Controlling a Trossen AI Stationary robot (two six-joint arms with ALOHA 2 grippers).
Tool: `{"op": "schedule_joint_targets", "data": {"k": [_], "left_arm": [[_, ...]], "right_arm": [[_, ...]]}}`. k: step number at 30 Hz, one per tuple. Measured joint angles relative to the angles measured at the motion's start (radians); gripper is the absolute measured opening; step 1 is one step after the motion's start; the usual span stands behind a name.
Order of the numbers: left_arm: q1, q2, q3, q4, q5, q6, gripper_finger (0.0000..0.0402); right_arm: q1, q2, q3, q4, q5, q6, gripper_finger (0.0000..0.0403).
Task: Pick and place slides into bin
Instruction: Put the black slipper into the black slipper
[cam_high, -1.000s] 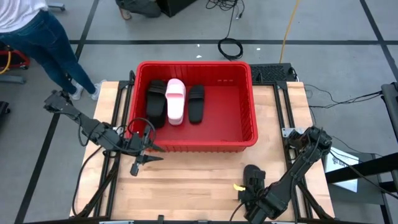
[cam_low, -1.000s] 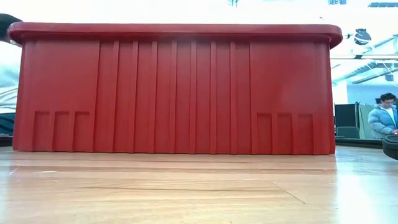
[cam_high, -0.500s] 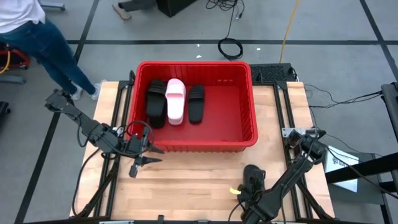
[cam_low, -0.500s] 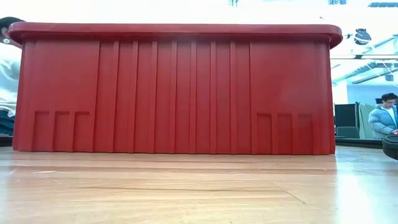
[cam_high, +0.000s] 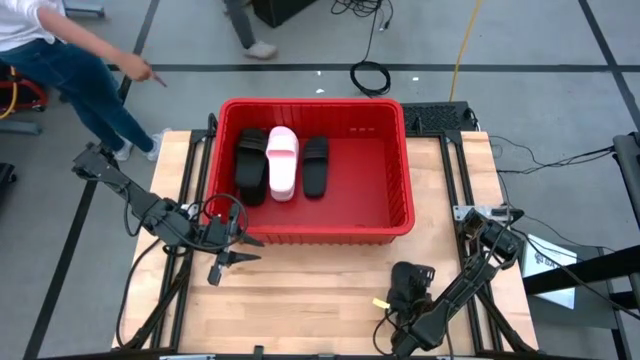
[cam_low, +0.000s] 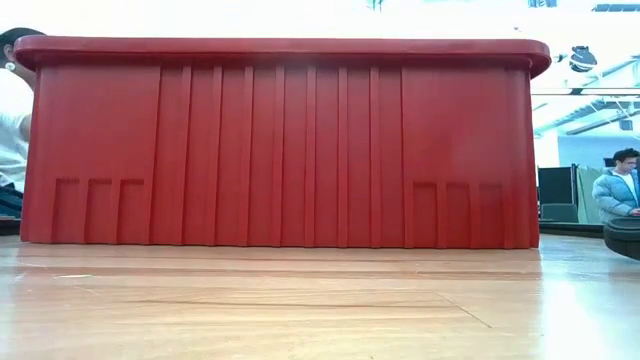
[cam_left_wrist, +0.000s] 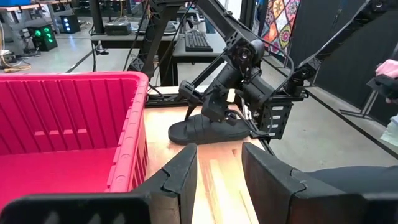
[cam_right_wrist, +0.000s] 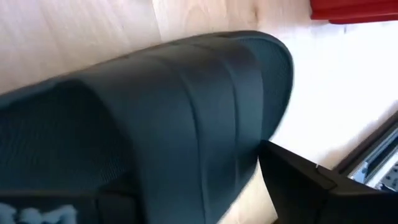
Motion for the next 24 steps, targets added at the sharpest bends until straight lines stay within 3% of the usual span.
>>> {"op": "schedule_joint_targets", "data": {"k": [5, 15, 24], "left_arm": [[0.0, 0.0, 0.0, 0.0, -0.001, 0.0, 0.0127], [0.0, 0.0, 0.0, -0.001, -0.001, -0.002, 0.0127], [0.0, 0.0, 0.0, -0.001, -0.002, -0.002, 0.0127]], "right_arm": [[0.002, -0.001, -0.022, 0.054, 0.007, -0.001, 0.017], [0.002, -0.001, -0.024, 0.097, 0.007, -0.001, 0.0016], [0.002, -0.001, -0.024, 0.095, 0.007, 0.002, 0.0006]]}}
